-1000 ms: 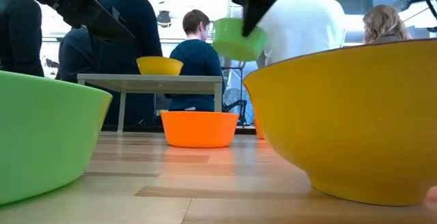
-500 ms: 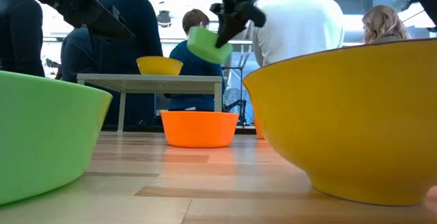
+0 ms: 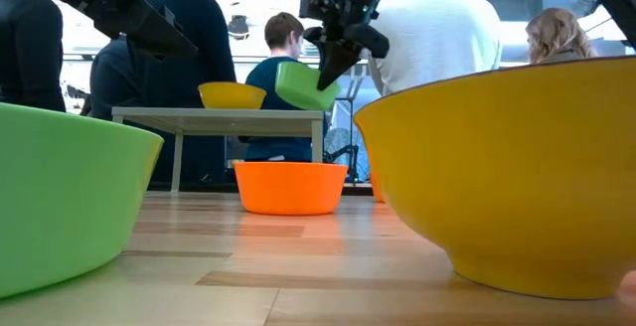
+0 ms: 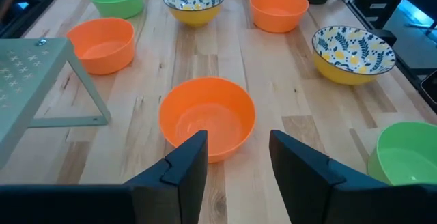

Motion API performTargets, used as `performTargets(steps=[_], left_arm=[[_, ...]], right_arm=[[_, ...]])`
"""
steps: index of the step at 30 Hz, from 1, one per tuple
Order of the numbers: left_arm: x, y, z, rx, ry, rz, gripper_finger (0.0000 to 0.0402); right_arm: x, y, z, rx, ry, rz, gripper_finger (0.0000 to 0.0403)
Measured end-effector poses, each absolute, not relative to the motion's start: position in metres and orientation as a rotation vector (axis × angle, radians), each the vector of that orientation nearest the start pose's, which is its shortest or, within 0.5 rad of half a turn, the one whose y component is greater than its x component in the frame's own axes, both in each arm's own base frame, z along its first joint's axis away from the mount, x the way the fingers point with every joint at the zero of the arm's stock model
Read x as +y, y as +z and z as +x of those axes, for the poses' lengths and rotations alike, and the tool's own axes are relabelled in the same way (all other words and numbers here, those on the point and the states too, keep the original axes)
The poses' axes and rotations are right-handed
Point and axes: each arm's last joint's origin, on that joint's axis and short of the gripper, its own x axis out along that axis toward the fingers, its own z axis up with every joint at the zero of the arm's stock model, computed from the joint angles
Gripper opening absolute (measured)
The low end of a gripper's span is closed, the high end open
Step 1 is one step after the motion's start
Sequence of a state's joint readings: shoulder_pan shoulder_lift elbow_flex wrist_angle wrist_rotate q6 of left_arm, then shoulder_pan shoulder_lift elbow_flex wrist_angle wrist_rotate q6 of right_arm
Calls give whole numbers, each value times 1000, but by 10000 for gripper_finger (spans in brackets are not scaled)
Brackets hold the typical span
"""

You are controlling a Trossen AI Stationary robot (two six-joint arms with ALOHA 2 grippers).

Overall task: Pick & Place Mini bowls
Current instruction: Put the green bowl on the shelf

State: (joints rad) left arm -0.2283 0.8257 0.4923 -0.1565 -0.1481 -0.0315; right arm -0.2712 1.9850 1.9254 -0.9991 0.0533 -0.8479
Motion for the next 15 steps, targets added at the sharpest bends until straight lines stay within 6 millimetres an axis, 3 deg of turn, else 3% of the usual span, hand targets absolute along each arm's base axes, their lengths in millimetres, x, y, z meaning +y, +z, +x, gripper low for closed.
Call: performTargets(steps=[15], left_arm=[[-36,229,174,479,-71,60,159]], right_arm=[[-115,306,407,1069,208,-614,3]])
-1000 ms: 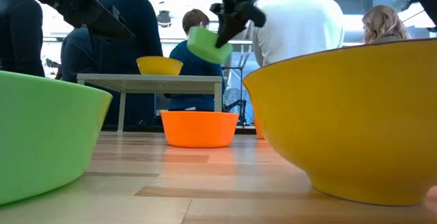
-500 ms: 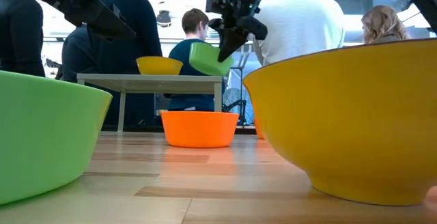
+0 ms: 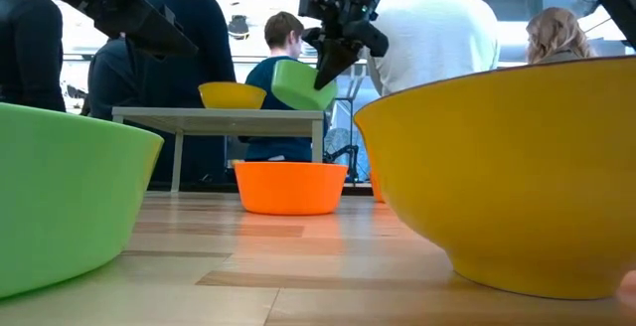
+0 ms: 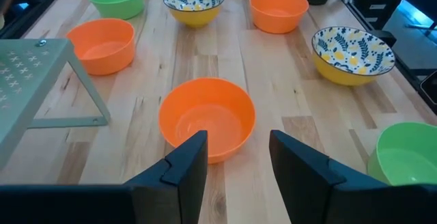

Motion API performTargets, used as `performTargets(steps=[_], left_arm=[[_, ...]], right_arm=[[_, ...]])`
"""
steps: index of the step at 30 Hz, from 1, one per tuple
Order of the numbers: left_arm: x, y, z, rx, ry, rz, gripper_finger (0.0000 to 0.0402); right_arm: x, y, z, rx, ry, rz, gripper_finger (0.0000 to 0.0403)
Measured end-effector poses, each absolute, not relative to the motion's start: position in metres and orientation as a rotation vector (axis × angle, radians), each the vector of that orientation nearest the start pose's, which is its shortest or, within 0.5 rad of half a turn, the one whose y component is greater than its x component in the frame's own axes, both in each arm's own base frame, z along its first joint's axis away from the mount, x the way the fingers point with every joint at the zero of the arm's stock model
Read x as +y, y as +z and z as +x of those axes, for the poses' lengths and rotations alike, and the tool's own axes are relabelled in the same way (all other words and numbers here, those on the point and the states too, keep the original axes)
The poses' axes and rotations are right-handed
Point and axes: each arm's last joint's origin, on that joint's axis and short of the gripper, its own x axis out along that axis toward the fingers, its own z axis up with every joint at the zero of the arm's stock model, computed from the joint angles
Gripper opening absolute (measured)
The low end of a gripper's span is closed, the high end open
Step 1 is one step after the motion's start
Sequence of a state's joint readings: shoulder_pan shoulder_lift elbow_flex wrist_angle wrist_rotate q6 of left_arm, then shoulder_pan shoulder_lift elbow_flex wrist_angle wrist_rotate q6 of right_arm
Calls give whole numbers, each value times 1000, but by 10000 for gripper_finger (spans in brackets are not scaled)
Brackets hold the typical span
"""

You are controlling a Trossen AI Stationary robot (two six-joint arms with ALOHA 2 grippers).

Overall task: Pick & Place Mini bowls
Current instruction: Put the green bowl on the shelf

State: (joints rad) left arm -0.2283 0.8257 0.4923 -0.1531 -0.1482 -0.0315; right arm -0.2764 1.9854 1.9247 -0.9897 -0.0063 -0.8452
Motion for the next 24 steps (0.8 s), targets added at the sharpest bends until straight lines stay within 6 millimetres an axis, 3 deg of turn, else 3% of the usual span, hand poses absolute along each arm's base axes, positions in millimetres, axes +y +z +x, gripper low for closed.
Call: performTargets(steps=[16,24], left_arm=[[-36,229,174,476,-71,60,159],[-36,229,174,474,-71,59,159]], right_arm=[[-120,308,408,1031,188,-572,6],[-132,283,417,1142,129,-637,5]])
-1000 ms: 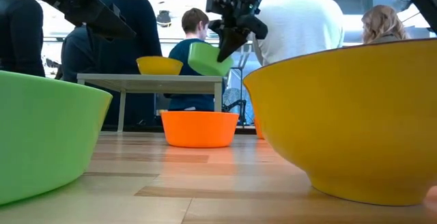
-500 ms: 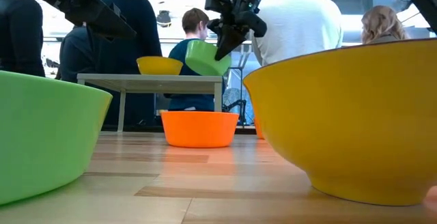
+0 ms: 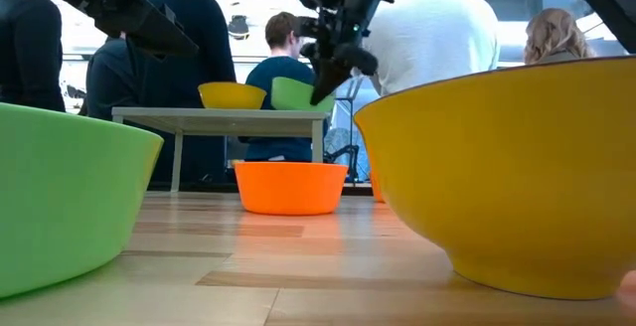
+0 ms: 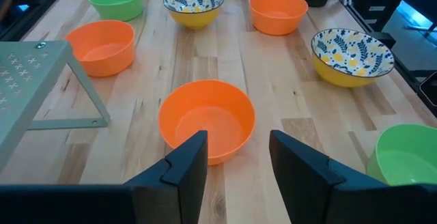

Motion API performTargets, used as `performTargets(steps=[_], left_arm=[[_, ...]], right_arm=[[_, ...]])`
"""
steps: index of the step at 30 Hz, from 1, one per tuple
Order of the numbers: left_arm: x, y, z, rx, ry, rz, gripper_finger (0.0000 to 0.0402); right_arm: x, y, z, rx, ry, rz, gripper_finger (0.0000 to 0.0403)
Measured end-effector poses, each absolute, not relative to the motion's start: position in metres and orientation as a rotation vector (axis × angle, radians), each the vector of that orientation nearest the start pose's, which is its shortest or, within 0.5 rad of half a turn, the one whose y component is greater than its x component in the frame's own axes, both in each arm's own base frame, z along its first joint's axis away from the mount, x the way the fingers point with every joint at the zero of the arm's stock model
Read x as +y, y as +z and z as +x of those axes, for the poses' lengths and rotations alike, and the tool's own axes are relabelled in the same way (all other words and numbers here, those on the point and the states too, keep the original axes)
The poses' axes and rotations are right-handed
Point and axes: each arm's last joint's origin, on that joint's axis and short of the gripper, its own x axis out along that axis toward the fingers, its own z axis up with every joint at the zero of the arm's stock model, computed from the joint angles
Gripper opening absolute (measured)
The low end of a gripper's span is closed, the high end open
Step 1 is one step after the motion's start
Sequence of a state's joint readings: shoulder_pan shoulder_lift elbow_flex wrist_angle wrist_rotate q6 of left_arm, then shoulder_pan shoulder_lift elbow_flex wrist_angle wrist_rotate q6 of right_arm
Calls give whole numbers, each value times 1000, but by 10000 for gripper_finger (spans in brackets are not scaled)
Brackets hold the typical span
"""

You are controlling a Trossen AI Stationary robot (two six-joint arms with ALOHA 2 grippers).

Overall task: Pick & Place Mini bowls
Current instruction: Put the green bowl on the shelf, then put the orange bowl on the shelf

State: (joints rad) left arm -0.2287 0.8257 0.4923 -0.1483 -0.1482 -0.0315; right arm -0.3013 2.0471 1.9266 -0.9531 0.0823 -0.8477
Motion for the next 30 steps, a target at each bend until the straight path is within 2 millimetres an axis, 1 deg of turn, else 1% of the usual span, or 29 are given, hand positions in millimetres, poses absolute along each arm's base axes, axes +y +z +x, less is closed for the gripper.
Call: performTargets(steps=[1,4,7,12,26,30], left_arm=[[-36,229,174,474,-72,59,159],[-36,230,174,473,-71,59,159],[-36,230,174,472,-71,59,159],[-36,230,174,467,-71,58,159],[-36,231,175,460,-71,56,159],[-36,231,175,461,-65,29,159]], right_arm=[[-132,283,417,1150,112,-649,5],[-130,284,417,1146,135,-669,5],[-130,289,414,1132,147,-659,4],[-133,289,414,1132,141,-656,12],[-128,293,422,1062,111,-689,94],[-119,304,426,1048,73,-731,119]])
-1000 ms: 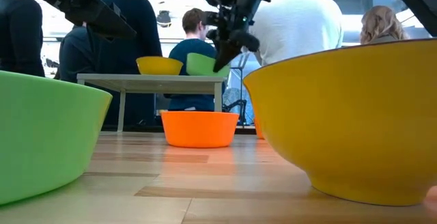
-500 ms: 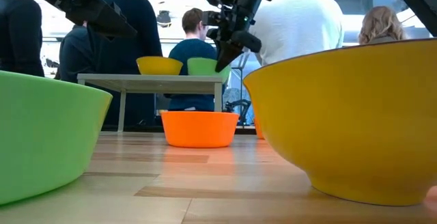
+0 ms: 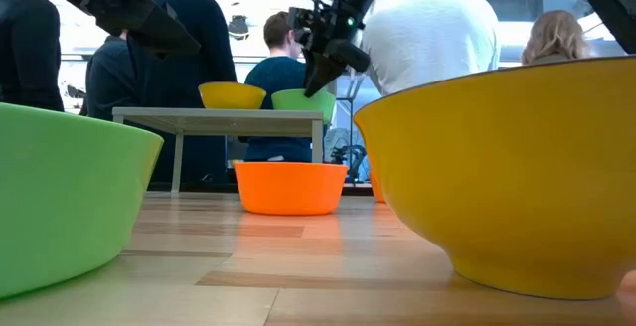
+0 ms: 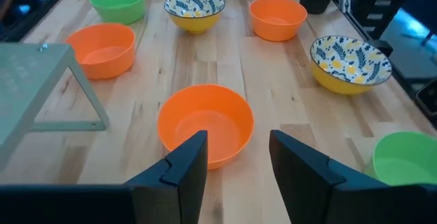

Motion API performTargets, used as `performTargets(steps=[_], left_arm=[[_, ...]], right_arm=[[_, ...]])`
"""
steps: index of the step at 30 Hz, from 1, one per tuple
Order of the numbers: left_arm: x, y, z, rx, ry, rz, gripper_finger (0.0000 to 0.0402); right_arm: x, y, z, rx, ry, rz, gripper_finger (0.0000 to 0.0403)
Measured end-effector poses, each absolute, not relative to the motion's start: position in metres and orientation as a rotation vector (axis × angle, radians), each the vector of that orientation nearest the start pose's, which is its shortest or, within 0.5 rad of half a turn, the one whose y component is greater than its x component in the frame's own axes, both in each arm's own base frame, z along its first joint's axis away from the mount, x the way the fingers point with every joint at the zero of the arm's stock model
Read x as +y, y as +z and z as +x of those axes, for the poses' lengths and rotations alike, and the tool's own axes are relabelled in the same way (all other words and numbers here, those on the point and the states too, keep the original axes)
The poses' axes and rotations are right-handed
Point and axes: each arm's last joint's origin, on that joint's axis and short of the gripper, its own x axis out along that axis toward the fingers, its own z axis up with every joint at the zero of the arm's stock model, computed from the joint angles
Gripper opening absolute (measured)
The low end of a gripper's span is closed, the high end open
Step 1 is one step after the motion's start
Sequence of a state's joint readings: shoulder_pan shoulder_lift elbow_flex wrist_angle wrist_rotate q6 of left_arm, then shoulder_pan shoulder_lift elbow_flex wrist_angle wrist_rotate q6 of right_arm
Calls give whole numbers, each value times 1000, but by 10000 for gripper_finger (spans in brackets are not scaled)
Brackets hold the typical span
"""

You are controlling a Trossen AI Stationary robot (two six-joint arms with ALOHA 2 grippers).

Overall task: Pick & Place Mini bowls
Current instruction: Put the orange bowl on the shelf

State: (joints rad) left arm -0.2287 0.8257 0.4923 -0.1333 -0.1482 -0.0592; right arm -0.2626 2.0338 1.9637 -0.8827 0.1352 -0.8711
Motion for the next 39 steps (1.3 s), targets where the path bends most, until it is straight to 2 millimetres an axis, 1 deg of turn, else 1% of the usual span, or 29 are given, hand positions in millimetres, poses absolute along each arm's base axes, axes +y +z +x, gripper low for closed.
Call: performTargets(steps=[3,6,11,14,17,19,22,25,28,30,35,39], left_arm=[[-36,231,175,462,-53,-22,159],[-38,231,174,464,-50,-65,159],[-45,230,172,474,-82,-88,159],[-49,230,171,479,-92,-108,159],[-52,230,167,563,-81,-143,159],[-53,230,164,645,-67,-161,159],[-56,227,160,791,-39,-153,159],[-56,221,156,934,-3,-169,159],[-58,210,151,1084,26,-231,159],[-60,205,149,1162,39,-278,159],[-66,196,151,1251,24,-275,159],[-67,190,154,1292,40,-258,159]], right_arm=[[-106,318,430,1020,49,-771,135],[-91,337,433,996,6,-823,149],[-56,369,427,1015,-67,-911,156],[-39,387,419,1006,-58,-876,147],[-27,398,407,1035,-60,-801,132],[-23,401,398,1055,-71,-746,118],[-21,400,386,1128,-88,-665,97],[-25,397,375,1211,-110,-529,78],[-29,395,371,1235,-52,-383,61],[-31,395,373,1203,13,-336,49],[-27,389,390,1104,143,-364,8],[-24,383,397,1098,209,-363,7]])
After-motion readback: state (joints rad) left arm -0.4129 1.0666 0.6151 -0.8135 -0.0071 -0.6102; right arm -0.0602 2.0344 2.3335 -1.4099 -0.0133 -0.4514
